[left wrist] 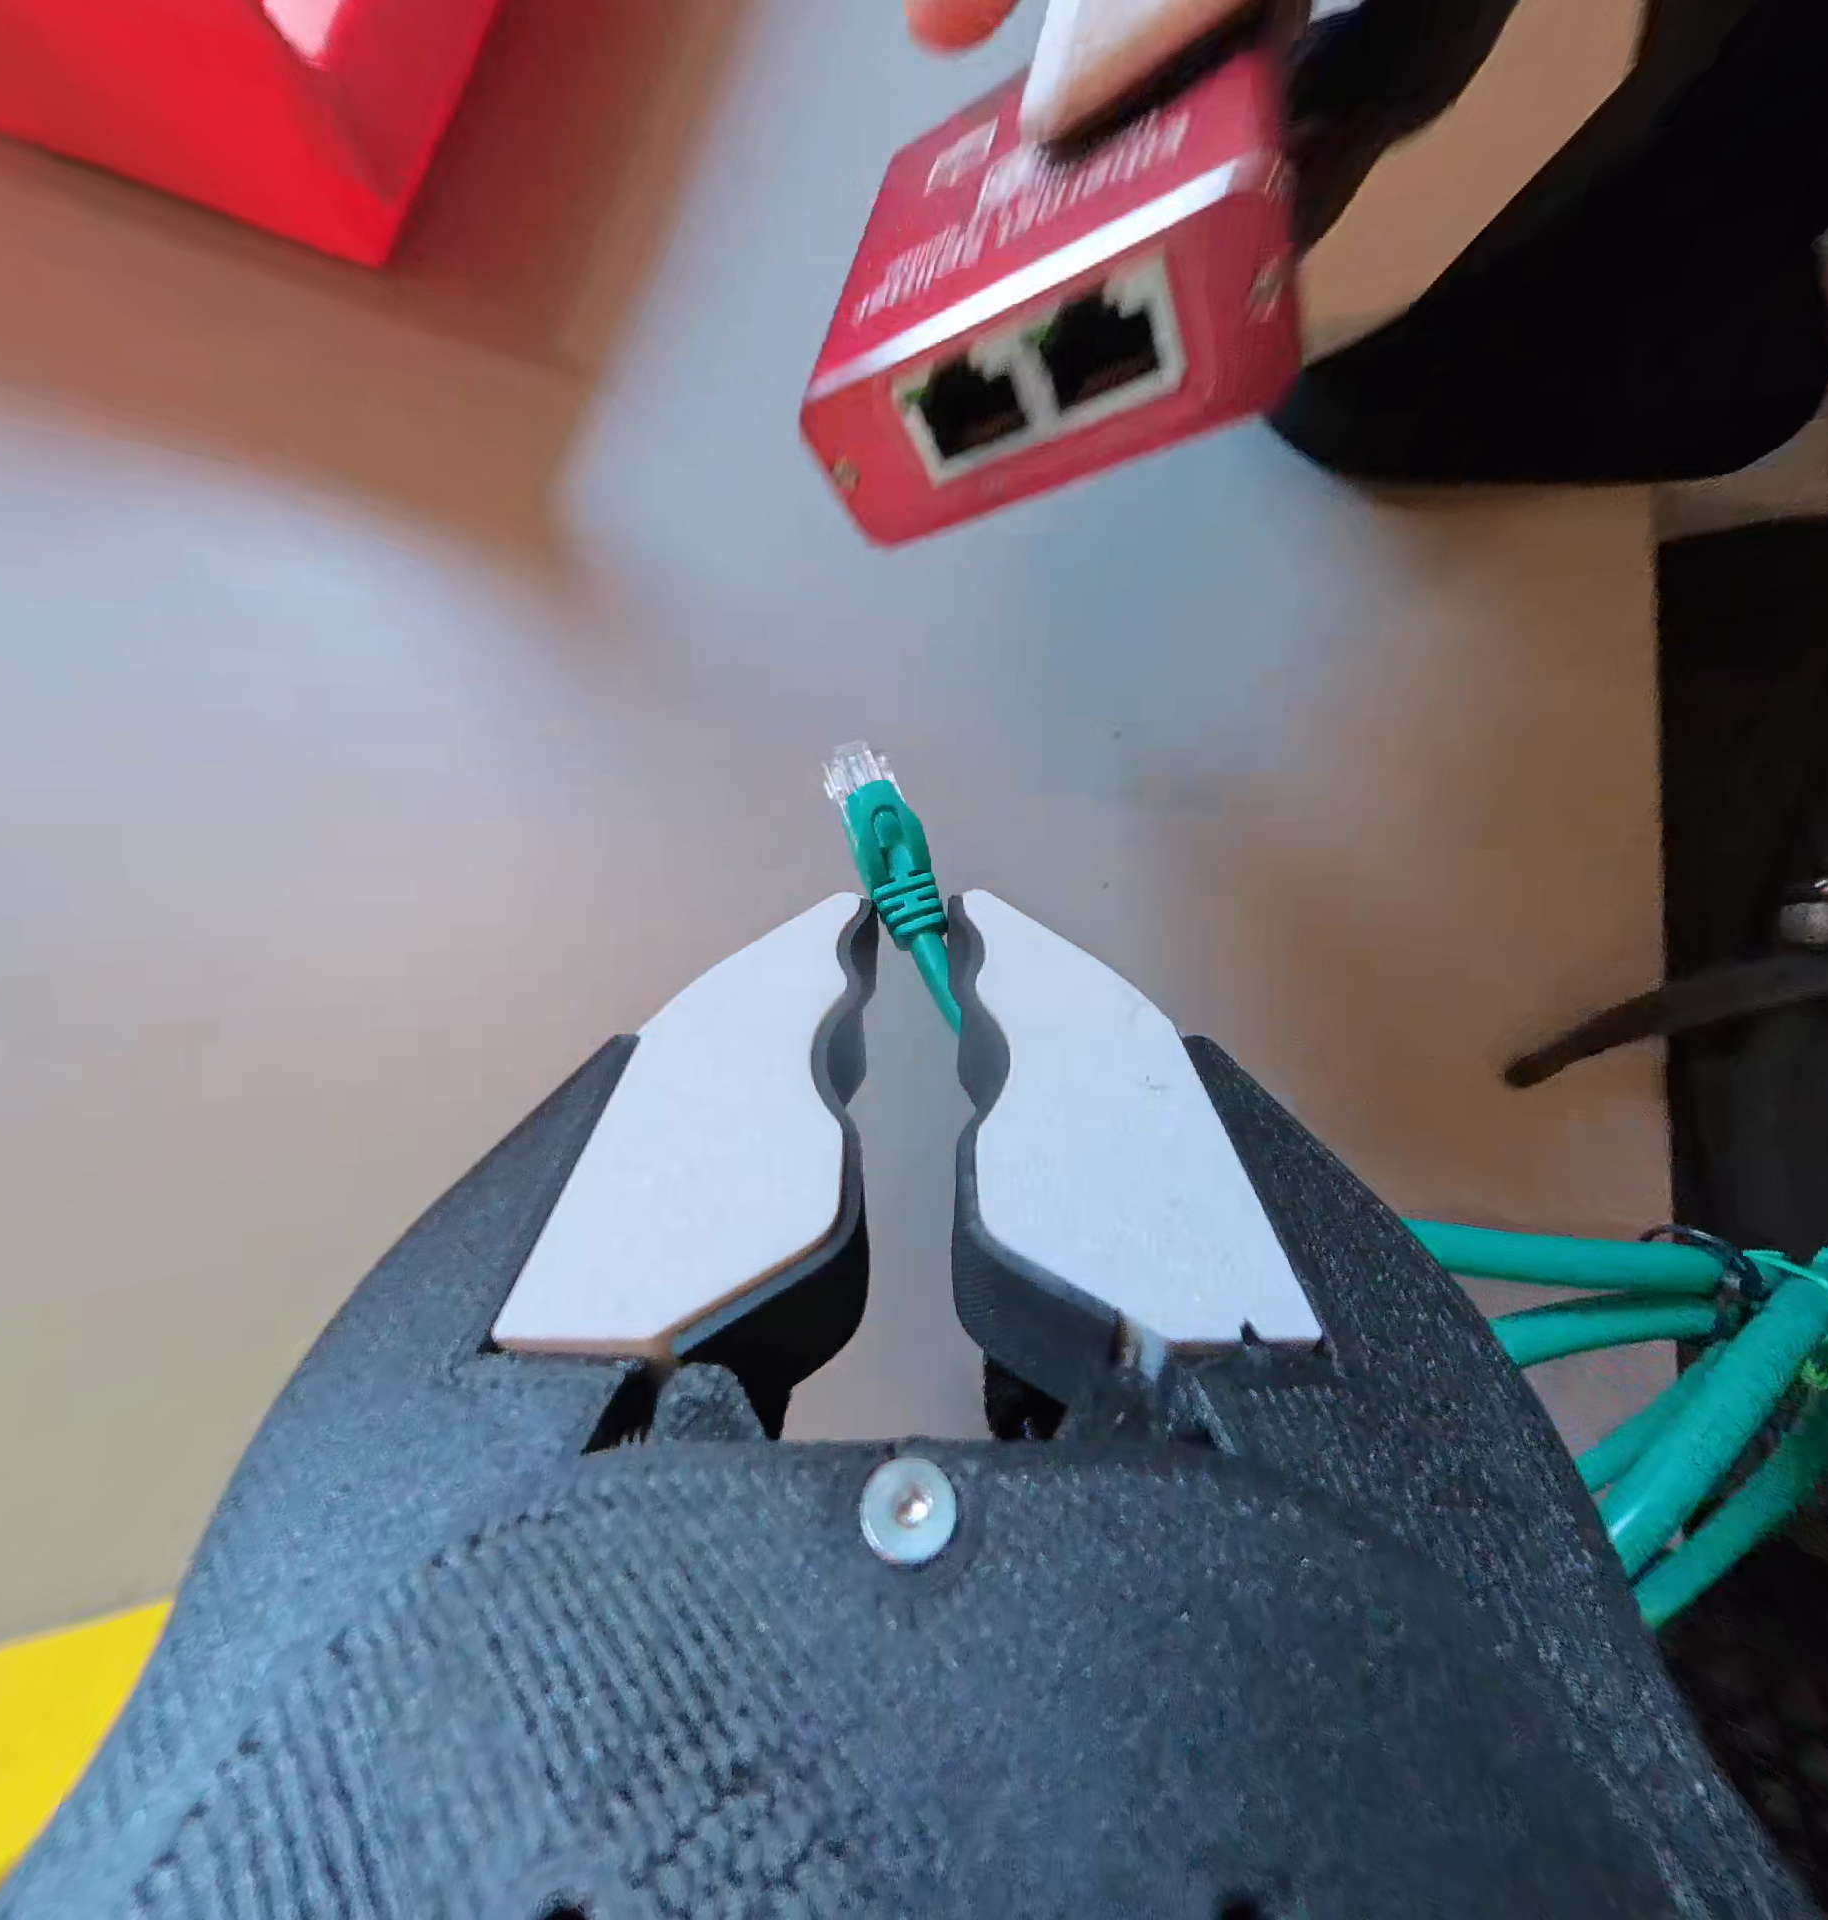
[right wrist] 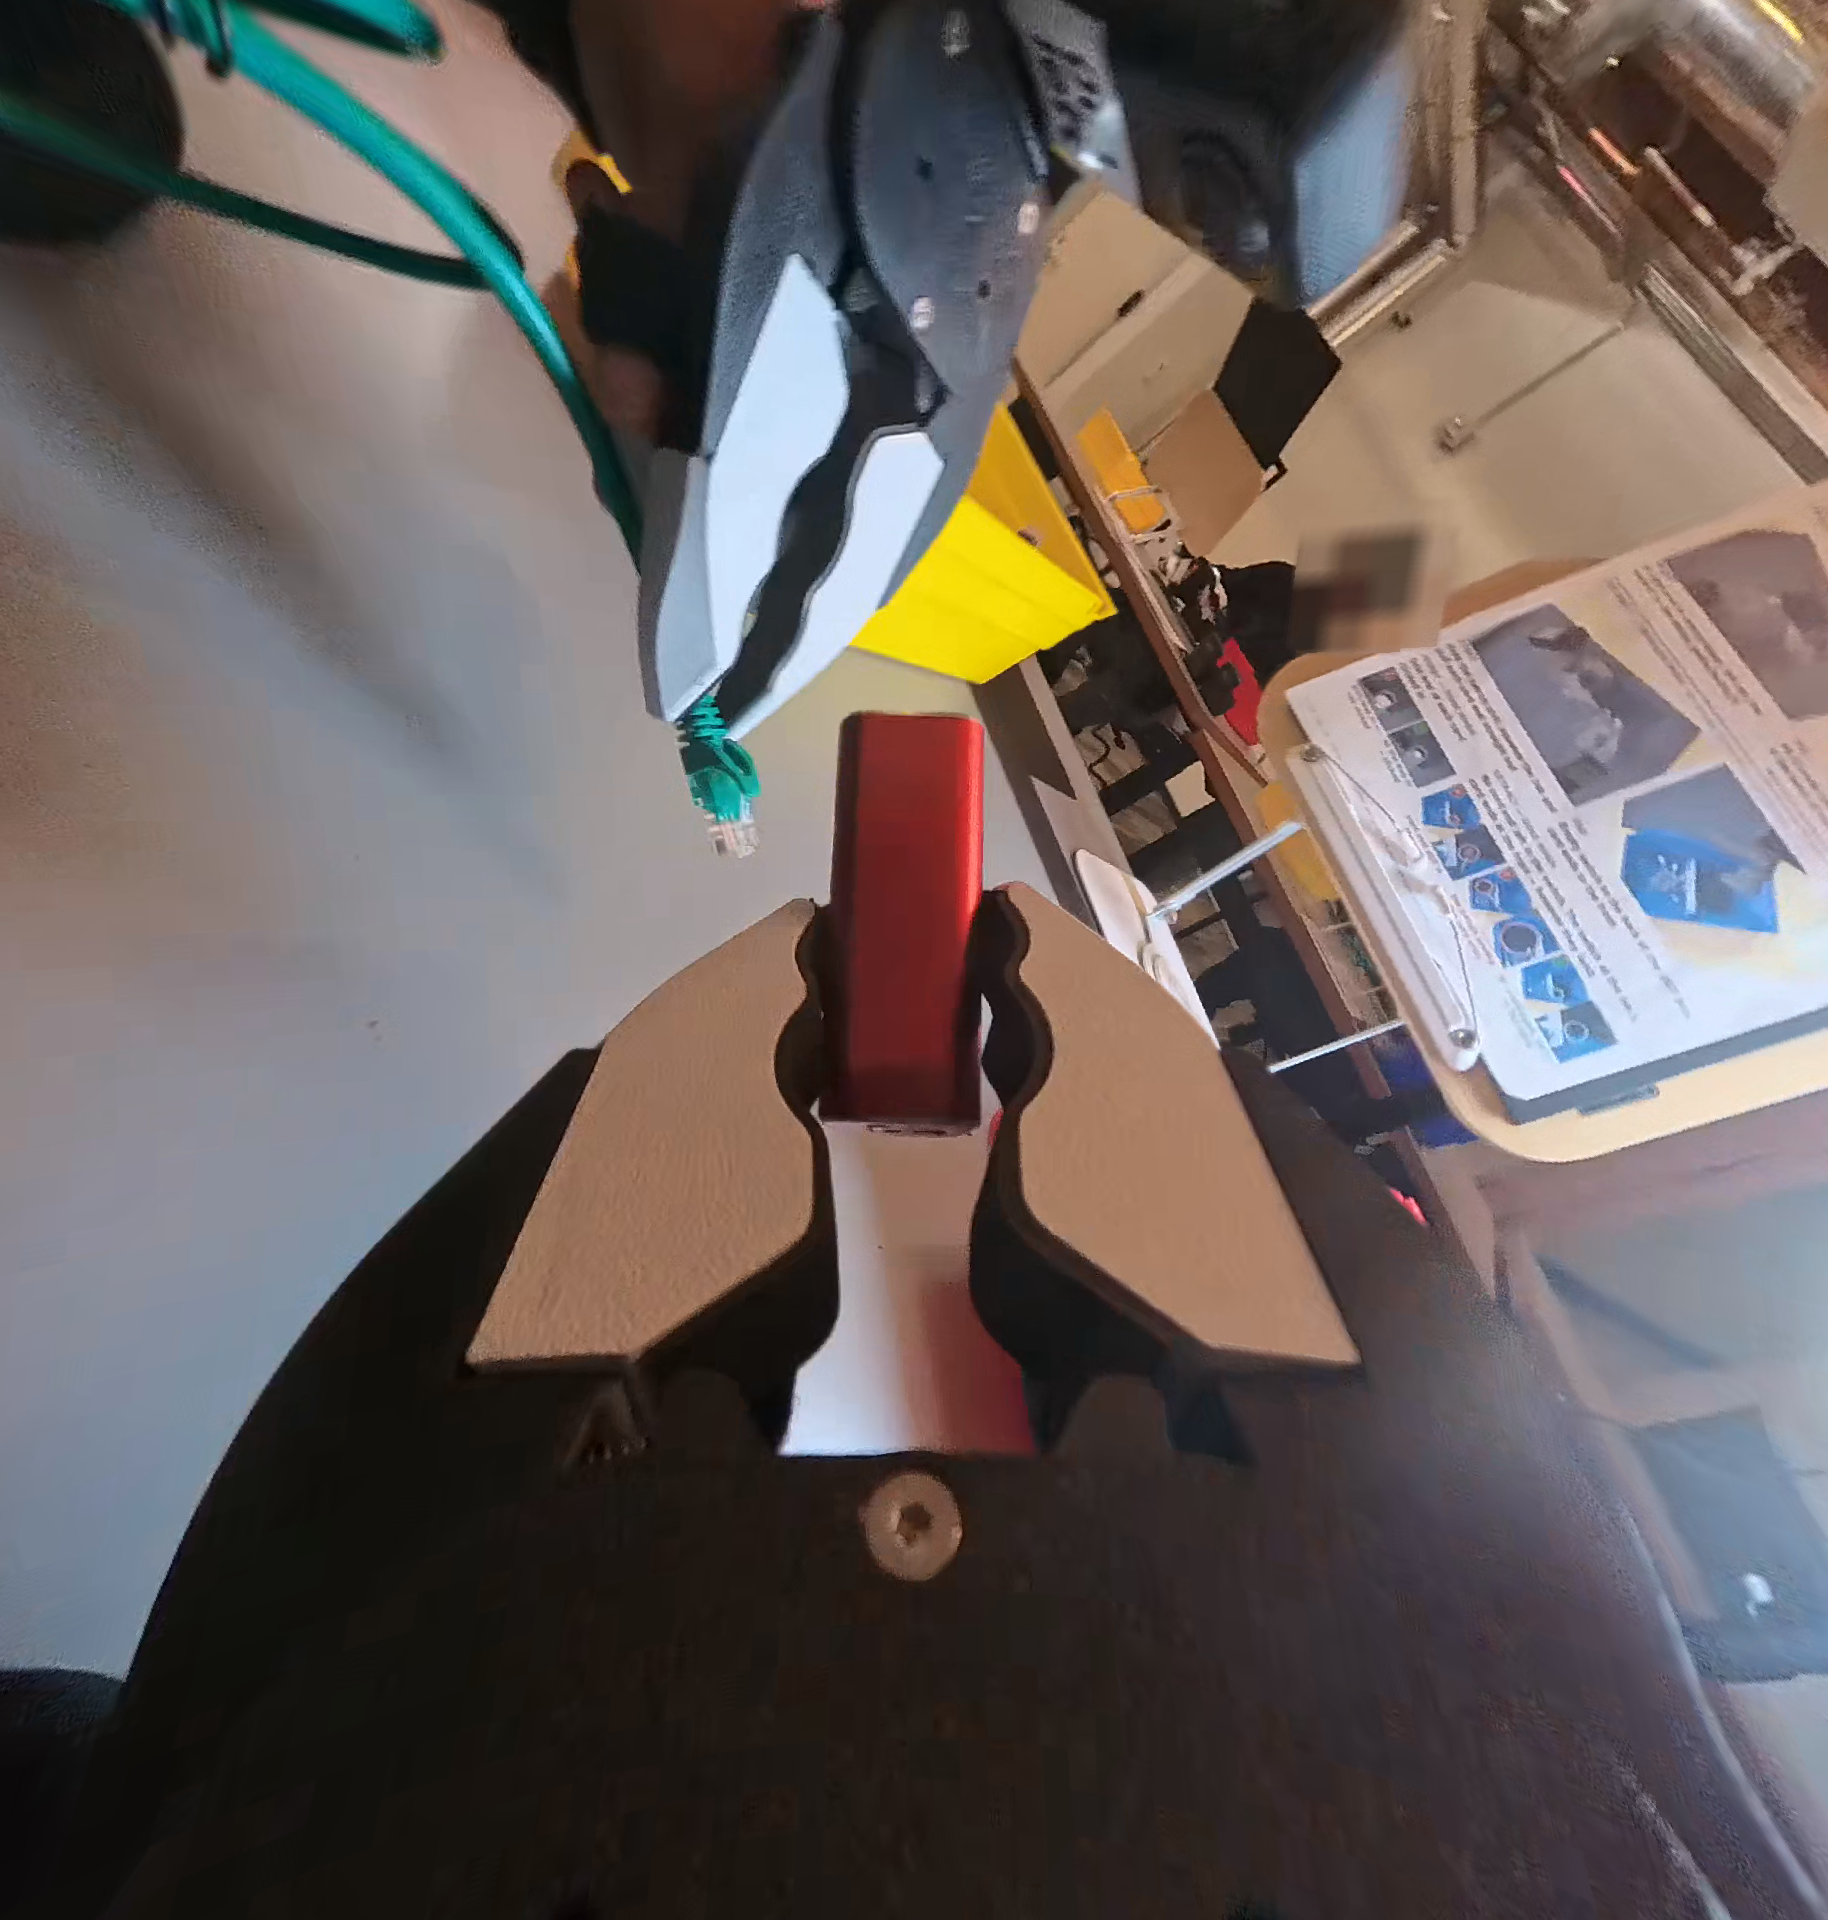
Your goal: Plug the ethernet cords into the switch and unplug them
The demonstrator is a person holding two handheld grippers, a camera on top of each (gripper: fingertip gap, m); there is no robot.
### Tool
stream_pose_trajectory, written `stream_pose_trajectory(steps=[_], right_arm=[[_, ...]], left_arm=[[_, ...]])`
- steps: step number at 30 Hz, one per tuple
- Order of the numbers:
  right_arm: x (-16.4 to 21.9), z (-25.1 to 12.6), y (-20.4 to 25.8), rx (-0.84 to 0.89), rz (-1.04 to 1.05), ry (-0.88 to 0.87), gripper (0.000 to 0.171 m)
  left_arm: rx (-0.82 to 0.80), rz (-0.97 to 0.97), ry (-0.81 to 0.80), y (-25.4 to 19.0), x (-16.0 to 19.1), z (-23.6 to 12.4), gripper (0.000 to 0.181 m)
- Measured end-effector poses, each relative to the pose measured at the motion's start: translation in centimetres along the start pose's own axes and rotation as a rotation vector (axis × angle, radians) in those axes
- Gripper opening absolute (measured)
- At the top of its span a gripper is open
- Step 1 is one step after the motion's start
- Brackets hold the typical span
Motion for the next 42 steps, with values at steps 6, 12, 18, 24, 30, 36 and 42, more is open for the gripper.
stream_pose_trajectory(steps=[6, 12, 18, 24, 30, 36, 42], right_arm=[[0.1, -0.1, 1.2, -0.037, -0.110, -0.010, 0.026], [-0.9, -0.7, 1.7, -0.021, -0.165, -0.070, 0.026], [-2.2, -0.8, 2.0, -0.031, -0.217, -0.106, 0.026], [-2.9, -0.9, 2.4, -0.073, -0.251, -0.113, 0.026], [-3.3, -0.5, 3.2, -0.123, -0.349, -0.107, 0.026], [-4.1, -0.9, 3.2, -0.181, -0.352, -0.137, 0.026], [-5.2, -1.8, 3.0, -0.239, -0.285, -0.203, 0.026]], left_arm=[[0.238, -0.053, -0.184, -1.6, -0.6, 0.0, 0.012], [0.432, -0.146, -0.399, -2.0, -1.0, -2.1, 0.012], [0.517, -0.170, -0.484, -2.4, -1.5, -2.9, 0.012], [0.523, -0.161, -0.392, -2.9, -0.8, -2.7, 0.011], [0.534, -0.202, -0.321, -3.3, -0.4, -2.4, 0.011], [0.569, -0.192, -0.373, -4.0, -0.4, -2.0, 0.011], [0.626, -0.159, -0.448, -5.3, -0.7, -2.3, 0.011]])
Point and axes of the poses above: each gripper's, where its closed fingertips meet, z out along the fingers, x out of its underside, y = z × x across the jaws, the point moved 4 cm from there along -z, back along the fingers, and after that the axes turned 2 degrees about x, right-handed, at the moved point
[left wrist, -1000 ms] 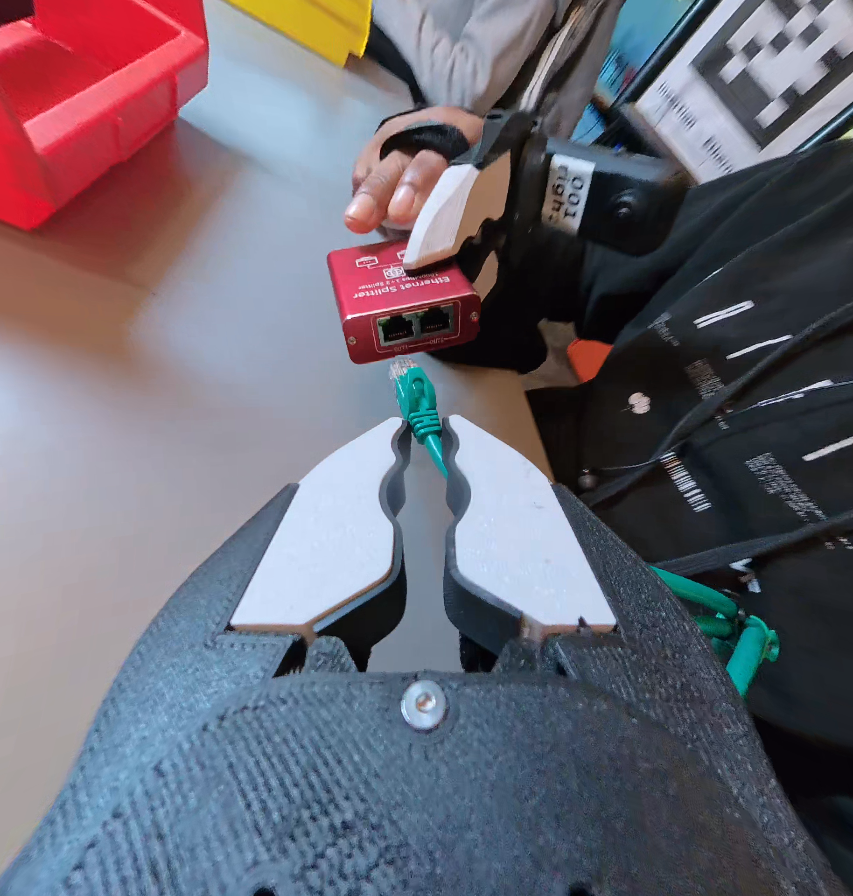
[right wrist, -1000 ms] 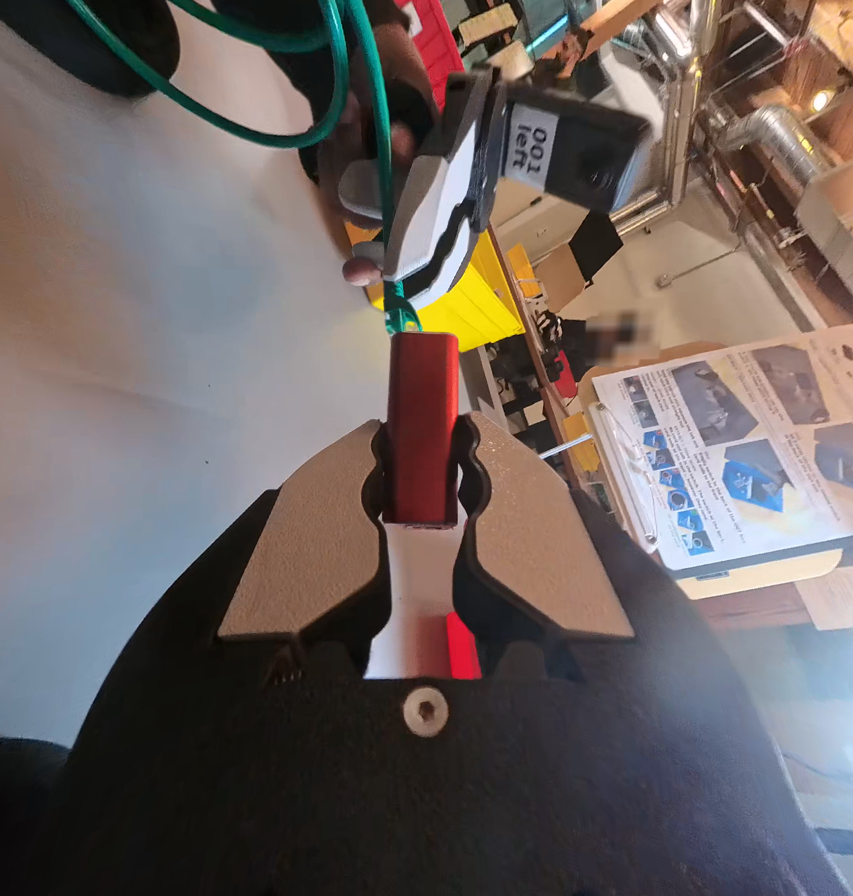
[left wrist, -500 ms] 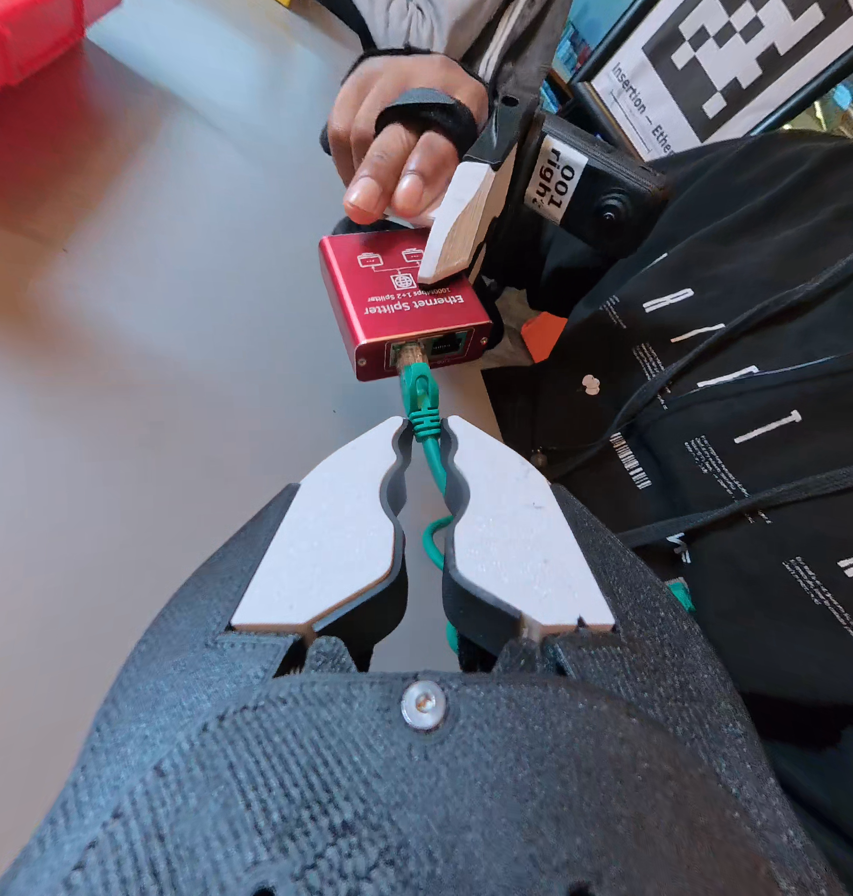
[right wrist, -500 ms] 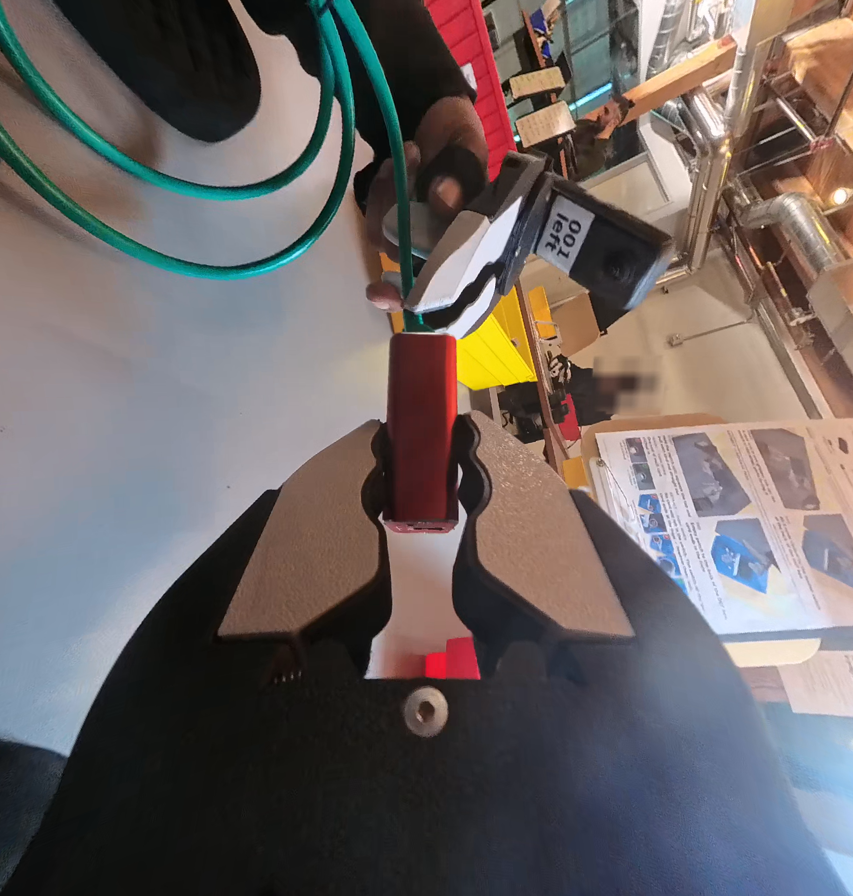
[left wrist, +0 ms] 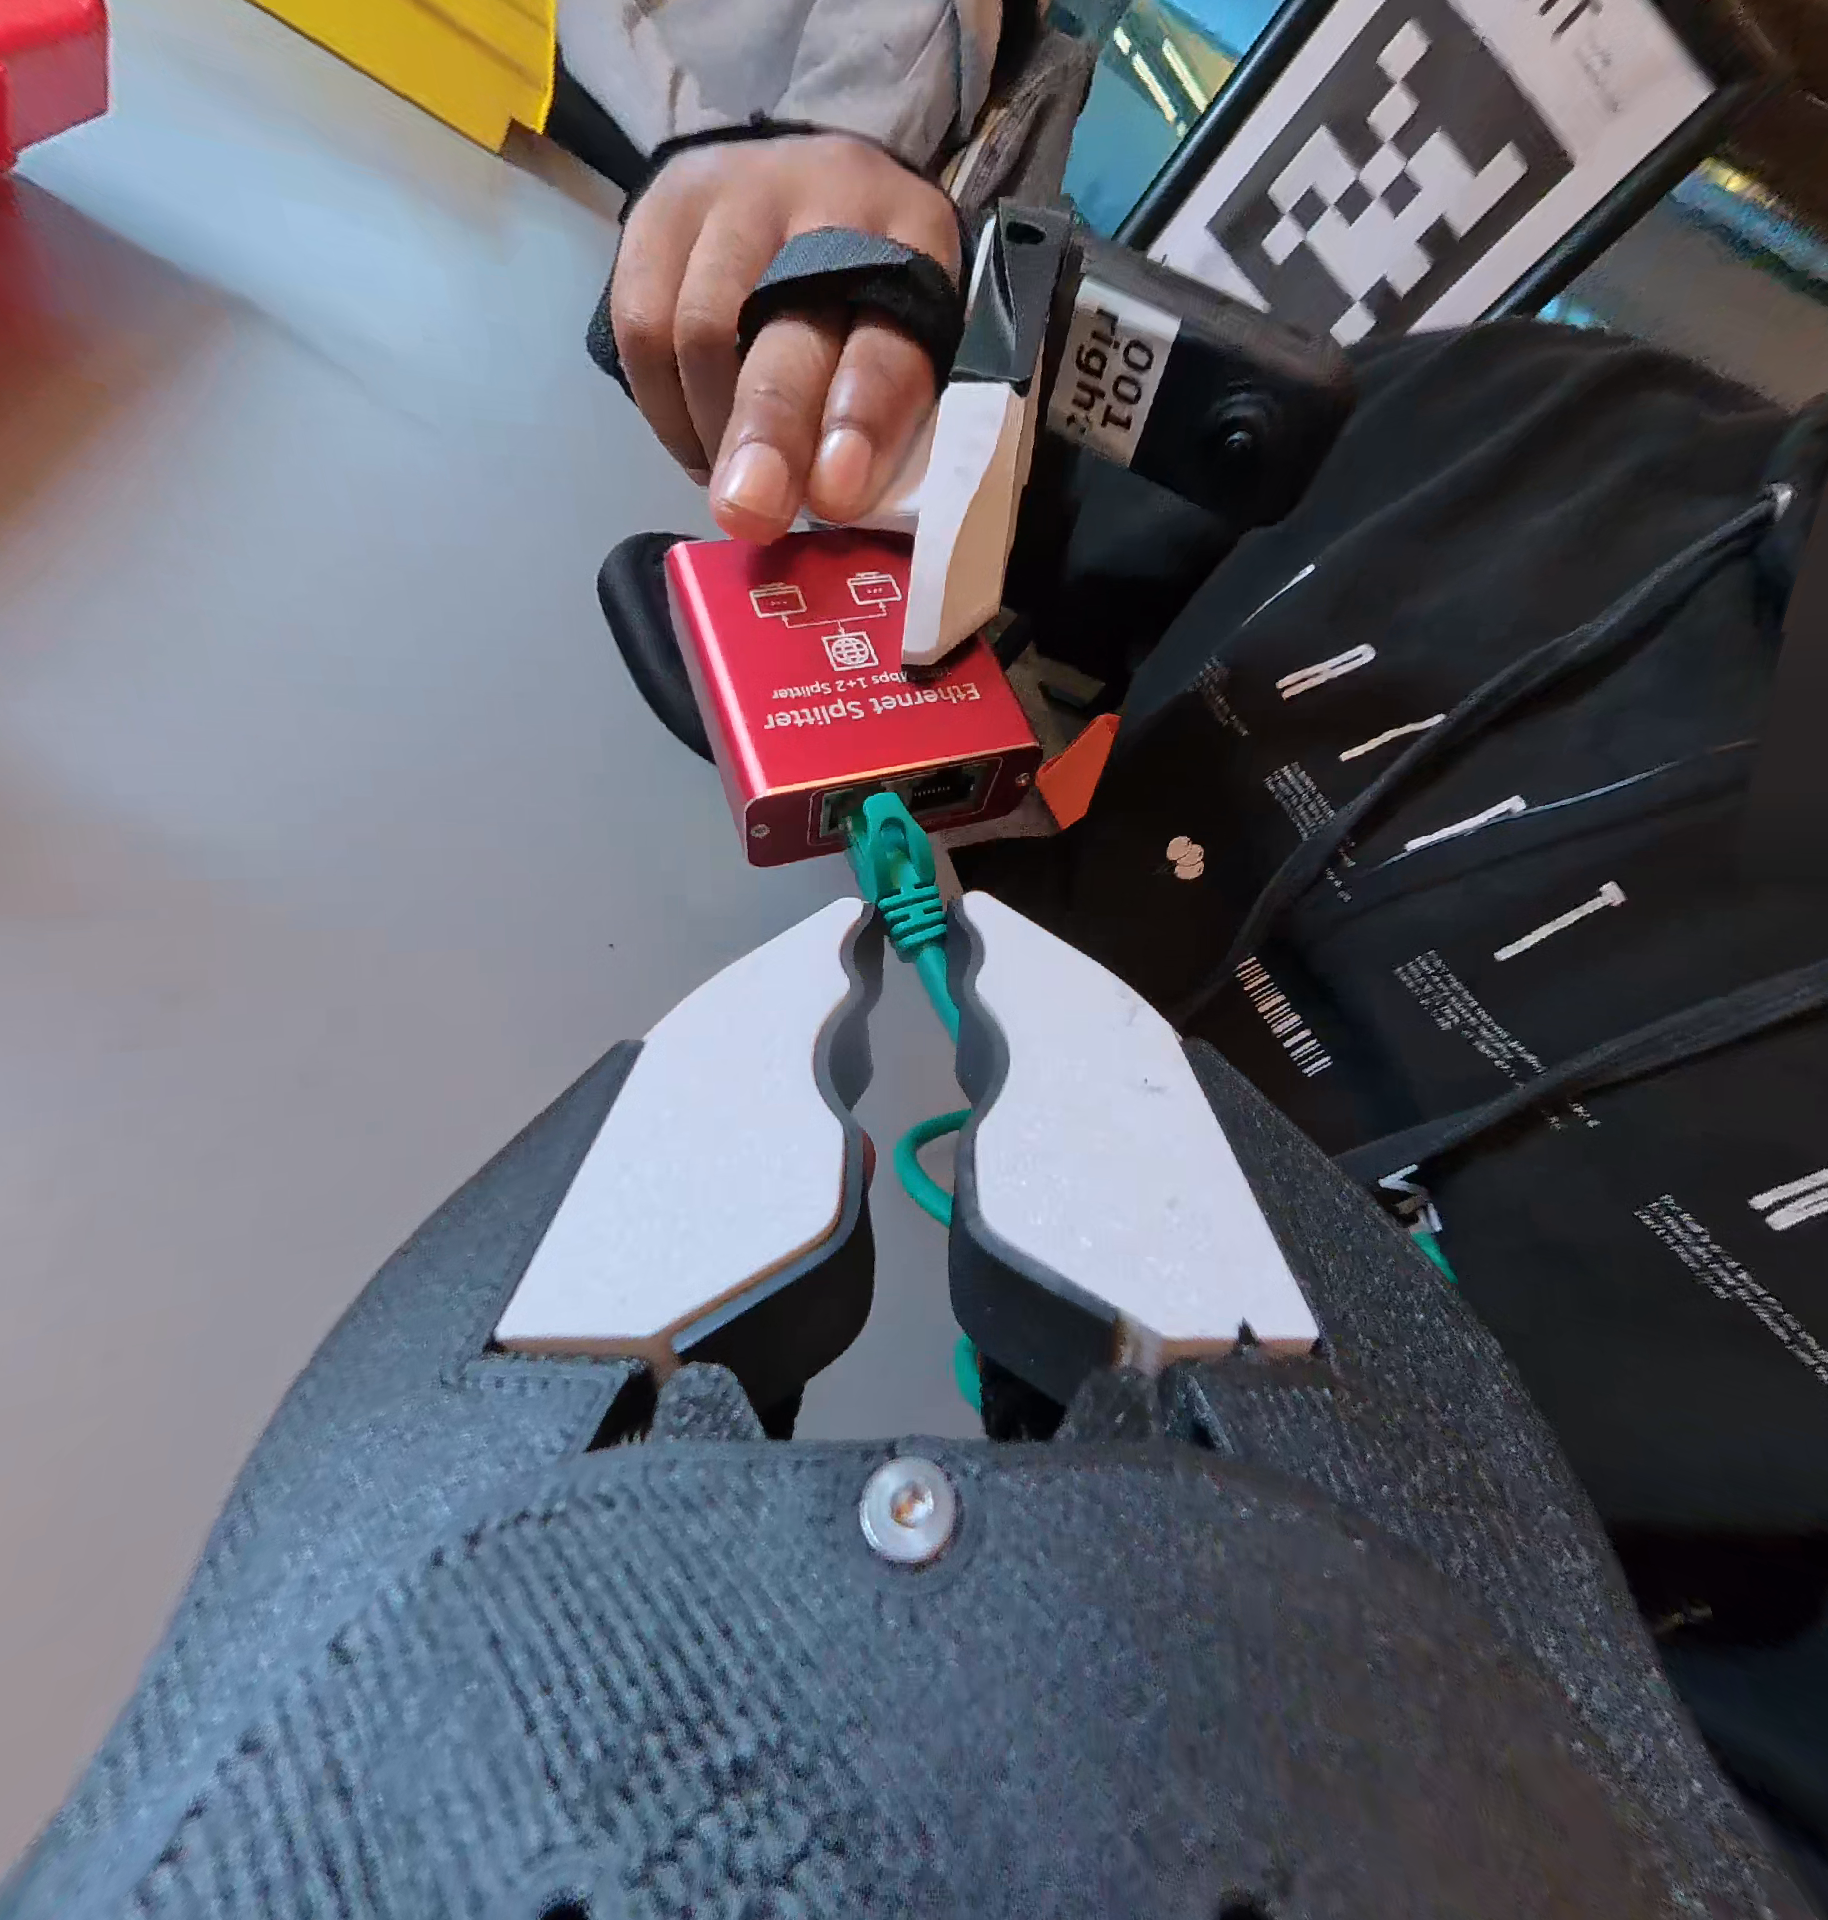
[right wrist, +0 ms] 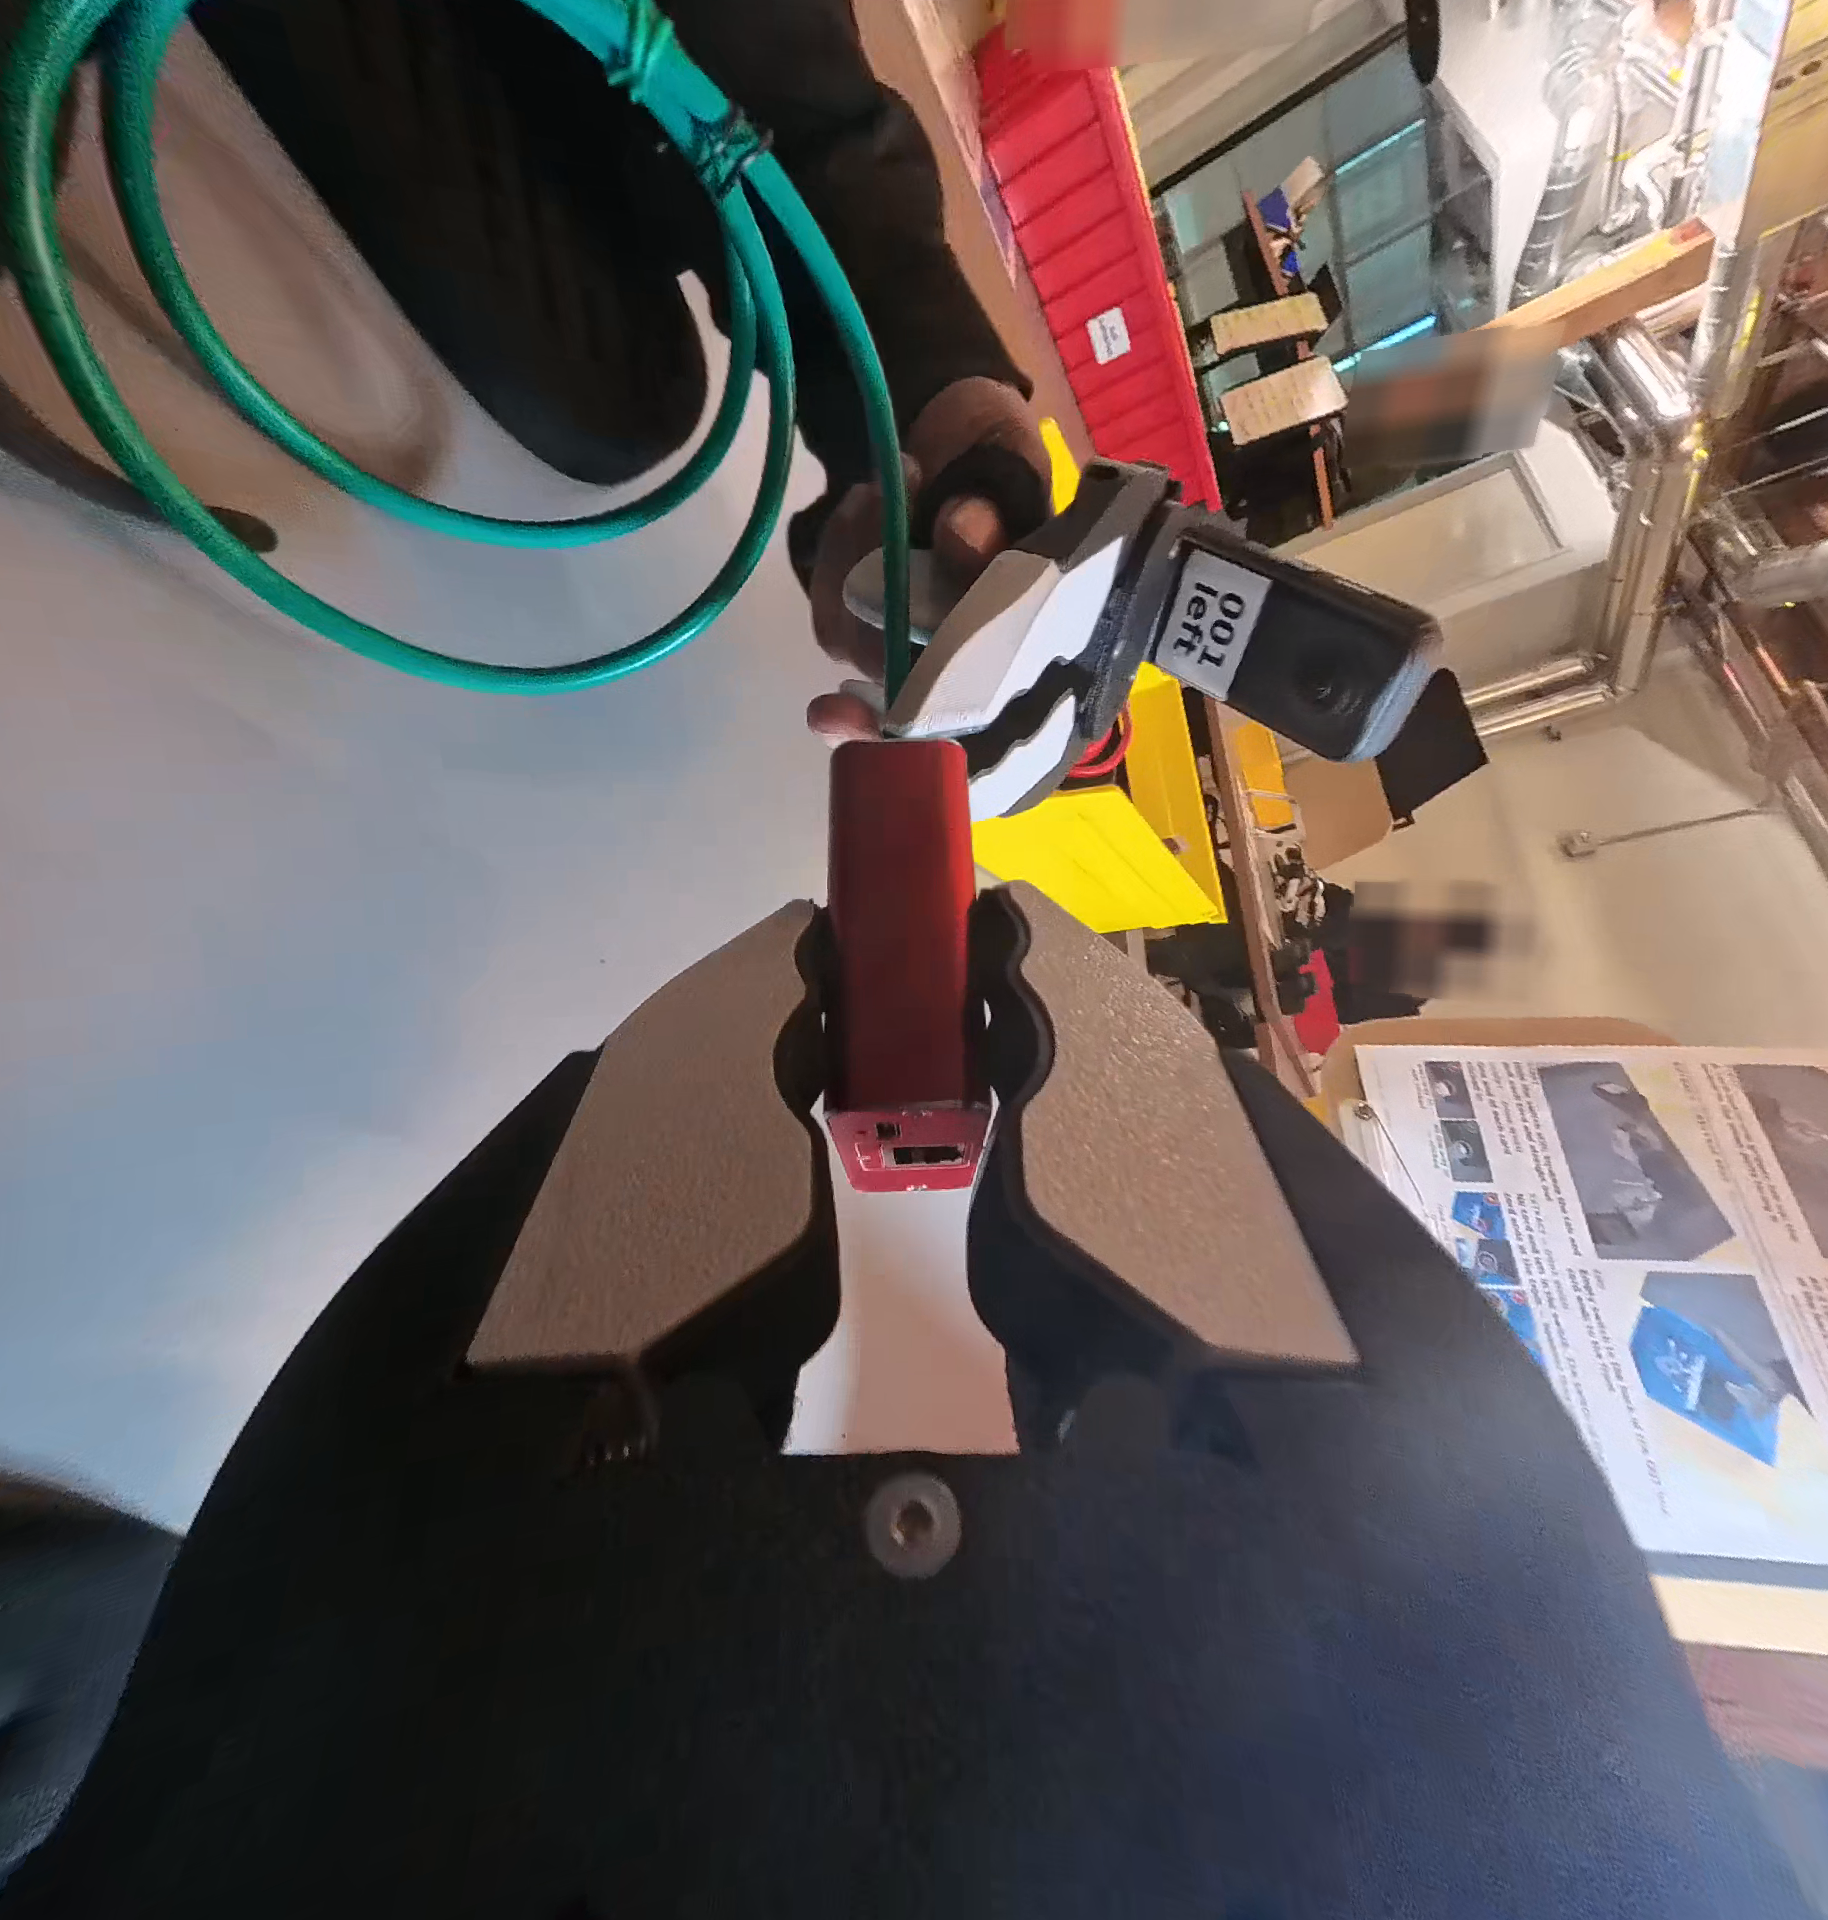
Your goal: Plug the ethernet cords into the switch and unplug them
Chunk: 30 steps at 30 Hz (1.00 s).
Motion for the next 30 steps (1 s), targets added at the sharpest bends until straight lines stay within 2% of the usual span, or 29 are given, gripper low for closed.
stream_pose_trajectory(steps=[7, 12, 17, 20, 23, 27, 30], right_arm=[[-0.5, -0.5, 0.1, -0.016, 0.041, -0.026, 0.026], [0.1, -0.1, -0.9, 0.051, 0.028, 0.021, 0.026], [1.3, 0.6, -1.2, 0.115, 0.026, 0.050, 0.026], [1.5, 1.1, -1.3, 0.137, 0.053, 0.045, 0.026], [1.8, 1.6, -1.9, 0.187, 0.090, 0.065, 0.026], [2.6, 1.6, -2.5, 0.236, 0.120, 0.098, 0.026], [3.1, 1.6, -2.5, 0.247, 0.130, 0.119, 0.026]], left_arm=[[0.032, 0.022, -0.009, -0.8, 0.1, 0.5, 0.011], [-0.092, 0.078, -0.050, -0.7, -0.9, -0.7, 0.012], [-0.364, 0.203, -0.099, -0.7, -2.0, -3.6, 0.019], [-0.468, 0.169, -0.158, 0.1, -1.7, -5.6, 0.023], [-0.680, 0.153, -0.223, 1.5, -1.2, -8.7, 0.023], [-1.135, 0.147, -0.241, 1.9, -1.1, -16.4, 0.025], [-1.408, -0.051, -0.228, 2.9, 0.3, -22.7, 0.028]])
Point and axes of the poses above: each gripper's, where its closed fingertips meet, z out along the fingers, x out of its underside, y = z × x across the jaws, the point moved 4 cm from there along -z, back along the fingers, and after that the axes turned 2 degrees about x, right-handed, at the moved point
